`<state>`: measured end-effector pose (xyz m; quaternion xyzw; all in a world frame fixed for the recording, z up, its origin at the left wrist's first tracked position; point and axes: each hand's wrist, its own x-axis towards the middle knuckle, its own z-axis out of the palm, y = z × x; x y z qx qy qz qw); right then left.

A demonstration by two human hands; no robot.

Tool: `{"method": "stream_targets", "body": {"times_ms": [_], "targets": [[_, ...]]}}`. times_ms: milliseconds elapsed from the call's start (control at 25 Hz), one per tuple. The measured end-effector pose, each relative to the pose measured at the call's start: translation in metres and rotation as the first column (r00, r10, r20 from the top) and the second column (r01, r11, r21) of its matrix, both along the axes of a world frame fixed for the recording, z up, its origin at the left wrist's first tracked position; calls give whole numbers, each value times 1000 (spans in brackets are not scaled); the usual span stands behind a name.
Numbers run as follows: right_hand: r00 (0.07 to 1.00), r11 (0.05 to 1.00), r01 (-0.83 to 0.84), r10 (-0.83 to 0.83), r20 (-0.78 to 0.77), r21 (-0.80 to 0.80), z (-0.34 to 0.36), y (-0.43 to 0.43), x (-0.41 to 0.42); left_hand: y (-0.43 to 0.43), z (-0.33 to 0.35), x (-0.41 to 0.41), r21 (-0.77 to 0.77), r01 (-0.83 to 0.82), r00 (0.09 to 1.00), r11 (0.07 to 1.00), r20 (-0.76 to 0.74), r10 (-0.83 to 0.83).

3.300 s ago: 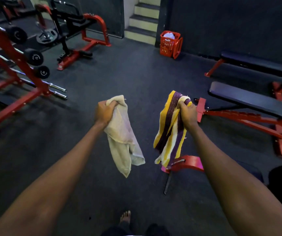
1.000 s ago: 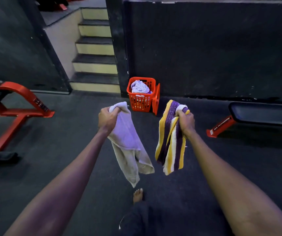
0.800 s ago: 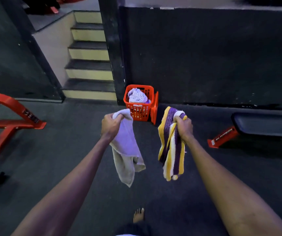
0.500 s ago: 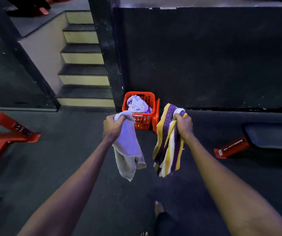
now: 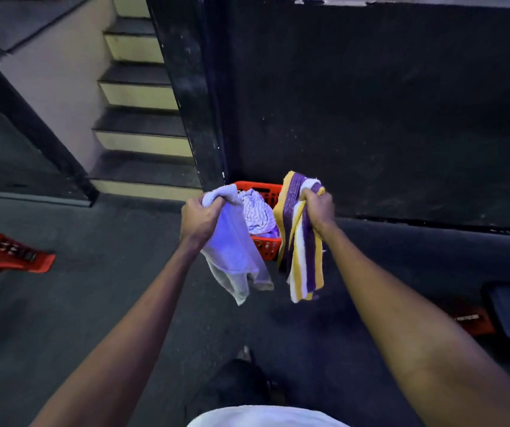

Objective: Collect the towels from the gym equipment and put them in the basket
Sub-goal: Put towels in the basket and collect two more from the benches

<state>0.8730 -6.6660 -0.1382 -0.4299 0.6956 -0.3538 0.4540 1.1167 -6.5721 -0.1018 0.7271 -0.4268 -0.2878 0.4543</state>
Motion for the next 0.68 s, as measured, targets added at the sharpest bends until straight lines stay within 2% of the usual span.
{"method": "stream_targets", "body": {"times_ms": [240,480,680], "targets": [[998,999,-49,49,-37,3,-7,-137,80,-123,-9,53,-22,-12,998,1000,-68,11],[979,994,-78,61,-193,-80,-8,-242,130,-224,-28,92,11,-12,991,1000,-135,13],[959,992,-115,124,-255,48,-75,-309,138,-297,-44,95,-44,-10,981,999,-193,1]]}}
